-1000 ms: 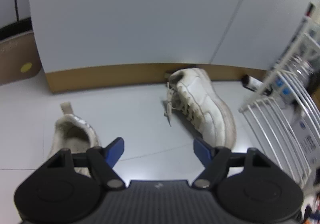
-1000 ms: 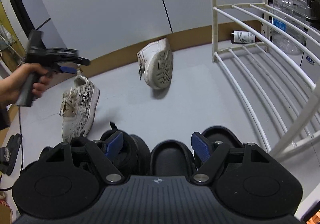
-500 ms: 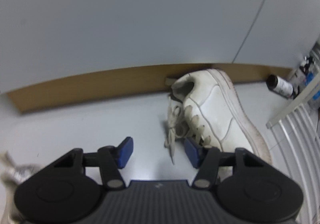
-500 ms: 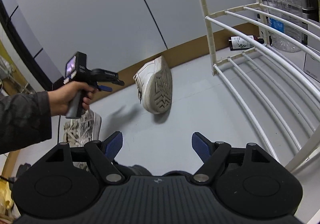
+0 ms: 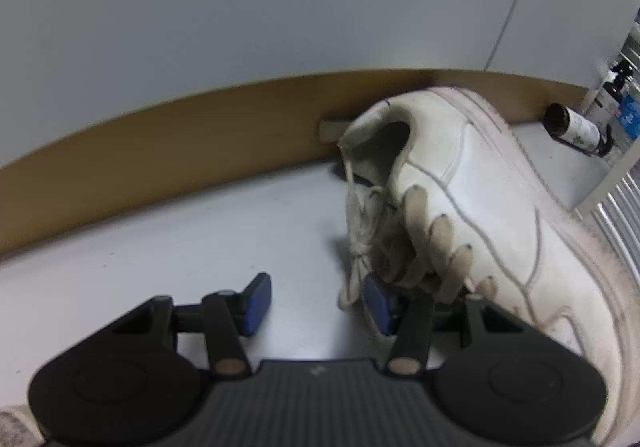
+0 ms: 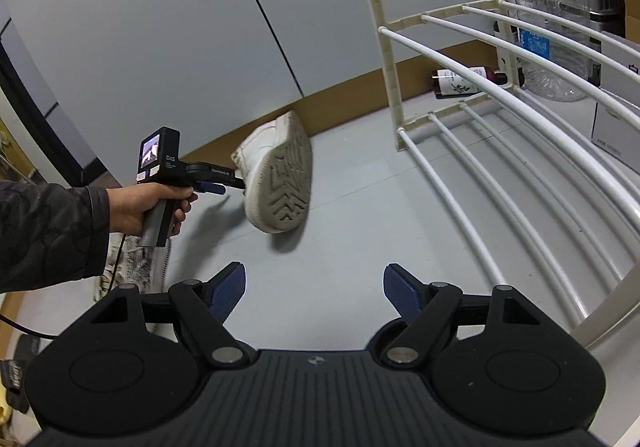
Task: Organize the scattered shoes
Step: 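Reach the left tool to a white sneaker by the rack and grasp its laces, then lift the white sneaker by its laces and carry it with the left tool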
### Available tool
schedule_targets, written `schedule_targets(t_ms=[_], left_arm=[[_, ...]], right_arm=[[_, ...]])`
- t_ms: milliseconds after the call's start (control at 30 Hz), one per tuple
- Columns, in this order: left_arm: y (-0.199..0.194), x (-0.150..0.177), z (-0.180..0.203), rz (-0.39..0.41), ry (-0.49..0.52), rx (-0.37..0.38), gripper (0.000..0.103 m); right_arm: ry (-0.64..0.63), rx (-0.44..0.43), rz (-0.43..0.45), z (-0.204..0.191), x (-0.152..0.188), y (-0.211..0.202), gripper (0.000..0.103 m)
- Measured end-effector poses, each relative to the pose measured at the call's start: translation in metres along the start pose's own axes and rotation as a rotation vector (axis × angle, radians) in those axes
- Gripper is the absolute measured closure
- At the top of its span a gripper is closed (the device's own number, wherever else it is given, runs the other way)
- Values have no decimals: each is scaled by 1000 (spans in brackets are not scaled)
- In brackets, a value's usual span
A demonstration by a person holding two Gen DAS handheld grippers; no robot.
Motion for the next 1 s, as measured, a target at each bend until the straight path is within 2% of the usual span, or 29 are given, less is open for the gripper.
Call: schedule_targets(t_ms=[100, 267, 400, 533, 567, 633, 700, 733, 800, 1000], left_arm=[[-3, 1, -1, 38, -19, 58, 49], [-16, 4, -4, 79, -12, 96, 47], [-7, -5, 1, 75, 25, 83, 47], [0, -12, -3, 101, -10, 85, 48], [1, -12, -4, 102, -19, 89, 49], [3, -11, -7, 107, -52, 87, 63], [5, -9, -6, 95, -60, 79, 85], [6, -9, -4, 86, -57, 86, 90], [7, -8, -1, 70, -53, 92, 94], [-8, -7, 2, 75, -51, 94, 96]], right_arm=[[-14, 19, -13, 6, 1, 1, 22], [-14, 34, -34, 10, 2, 9, 22], [-27, 26, -34, 5, 0, 13, 22], [-55, 27, -29, 2, 0, 13, 22], [-49, 31, -28, 3, 0, 13, 22], [-28, 37, -31, 6, 3, 13, 22], [-9, 41, -34, 8, 5, 12, 22], [-9, 41, -33, 7, 6, 11, 22], [-17, 40, -35, 6, 8, 10, 22], [-11, 56, -28, 7, 10, 2, 22]])
Point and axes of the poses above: each gripper's, at about its wrist camera, not at the fingertips, and y roughly the way its jaws point, z to its right, x to its underside, the point moved 8 cm from there along y, roughly the way its jaws point, and after that the axes turned 8 degrees about -z, right-handed, at the moved point
